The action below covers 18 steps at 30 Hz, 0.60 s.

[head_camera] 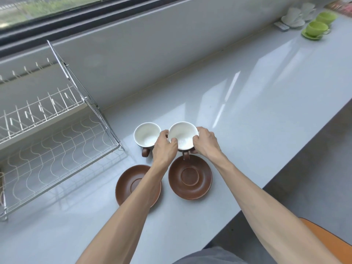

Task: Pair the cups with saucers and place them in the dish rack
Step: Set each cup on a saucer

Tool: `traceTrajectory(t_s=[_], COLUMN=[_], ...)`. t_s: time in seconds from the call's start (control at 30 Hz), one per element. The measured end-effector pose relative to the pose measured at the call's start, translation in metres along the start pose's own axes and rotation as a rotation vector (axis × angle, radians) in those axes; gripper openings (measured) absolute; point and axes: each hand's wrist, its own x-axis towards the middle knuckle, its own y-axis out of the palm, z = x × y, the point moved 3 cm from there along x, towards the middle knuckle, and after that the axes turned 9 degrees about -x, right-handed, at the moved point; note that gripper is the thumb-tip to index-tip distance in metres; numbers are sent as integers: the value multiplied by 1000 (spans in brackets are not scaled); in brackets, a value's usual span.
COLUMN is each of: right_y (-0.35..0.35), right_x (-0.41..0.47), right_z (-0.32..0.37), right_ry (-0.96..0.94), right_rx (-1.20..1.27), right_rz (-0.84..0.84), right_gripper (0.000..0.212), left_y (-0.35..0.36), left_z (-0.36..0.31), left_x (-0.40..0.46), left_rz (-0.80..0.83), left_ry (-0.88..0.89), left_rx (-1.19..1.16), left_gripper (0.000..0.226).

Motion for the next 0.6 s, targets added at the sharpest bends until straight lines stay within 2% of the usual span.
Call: traceTrajectory(t_s=[0.27,0.4,0.6], right_y=[8,17,31], right_x=[-51,-68,-87], right_z=[-26,-38,-51], right_ry=[19,43,86], right_rx=[9,24,43], right_rz=[-19,-11,10], right_gripper=[42,45,46], left_y=[0,2,2], left_z=[26,41,56], left_x=[-38,-52,-64], left_rz=[51,126,159], left_ry=[-24,-48,-128], left_rx=[-101,-119,-168], left_gripper=[53,54,47])
